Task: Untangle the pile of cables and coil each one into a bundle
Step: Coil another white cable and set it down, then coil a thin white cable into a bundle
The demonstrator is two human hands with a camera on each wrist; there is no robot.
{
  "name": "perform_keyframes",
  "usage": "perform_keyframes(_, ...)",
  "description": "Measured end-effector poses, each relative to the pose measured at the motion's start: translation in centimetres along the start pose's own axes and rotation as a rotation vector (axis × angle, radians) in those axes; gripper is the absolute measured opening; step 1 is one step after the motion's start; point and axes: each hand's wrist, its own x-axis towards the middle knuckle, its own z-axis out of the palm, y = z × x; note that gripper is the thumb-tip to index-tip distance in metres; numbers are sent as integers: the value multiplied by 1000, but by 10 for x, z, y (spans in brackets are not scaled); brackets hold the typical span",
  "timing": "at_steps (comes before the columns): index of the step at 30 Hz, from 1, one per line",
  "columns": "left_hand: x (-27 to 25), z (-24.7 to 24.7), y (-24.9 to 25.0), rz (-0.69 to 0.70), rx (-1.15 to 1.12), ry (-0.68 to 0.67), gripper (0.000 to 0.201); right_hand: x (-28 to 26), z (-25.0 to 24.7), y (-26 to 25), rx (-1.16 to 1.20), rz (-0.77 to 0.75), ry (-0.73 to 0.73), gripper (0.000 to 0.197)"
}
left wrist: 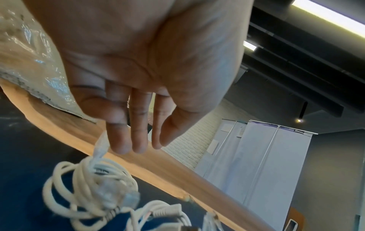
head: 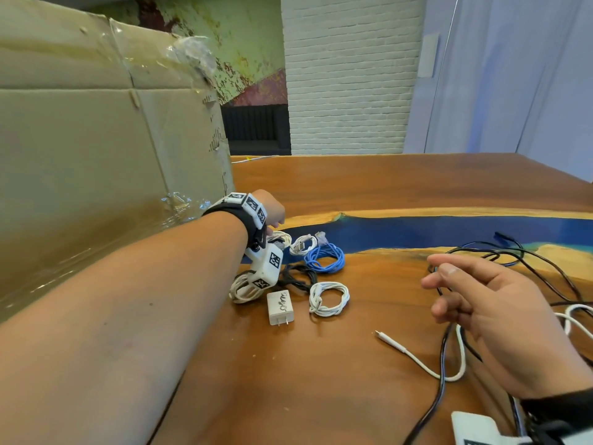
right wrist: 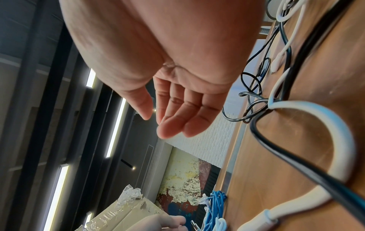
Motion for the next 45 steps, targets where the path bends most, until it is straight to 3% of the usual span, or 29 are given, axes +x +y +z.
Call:
perform_keyframes(5,-20,-13,-15,56,210,-21,29,0,2,1,4,5,-1,20)
perform_keyframes(10,-19,-3,-30,49,172,-164,43,0,2,3,-10,-3,-7,20)
perform_keyframes(15,-19,1,-22,73,349,-75,24,1,1,5,1,-11,-11,20)
perform_keyframes(18,-27,-2,-5,182,390,19,18,2,0,4,10,-20,-9,20)
perform_keyframes(21,-54,5,20,393,292,44,13,4,-4,2,18,-14,6,20)
perform_keyframes(27,-151,64,75,776,388,-218,9,7,-14,-3,105,-13,94,15)
perform_keyframes(30,-191,100,84,849,554,-405,19,11,-25,-2,124,-28,141,15)
perform_keyframes(32,-206,119,80,848,661,-444,20,15,-33,0,89,-37,152,15)
perform_keyframes(36,-215,131,70,861,784,-416,15,17,-47,-1,-54,-7,79,20)
perform_keyframes(39,-210,123,63,887,777,-304,12,16,-53,0,-242,2,-4,22)
perform_keyframes(42,-206,104,59,882,489,-158,15,13,-48,2,-368,-39,-185,36)
perform_keyframes(45,-209,84,59,926,69,26,15,8,-38,3,-290,-80,-367,48)
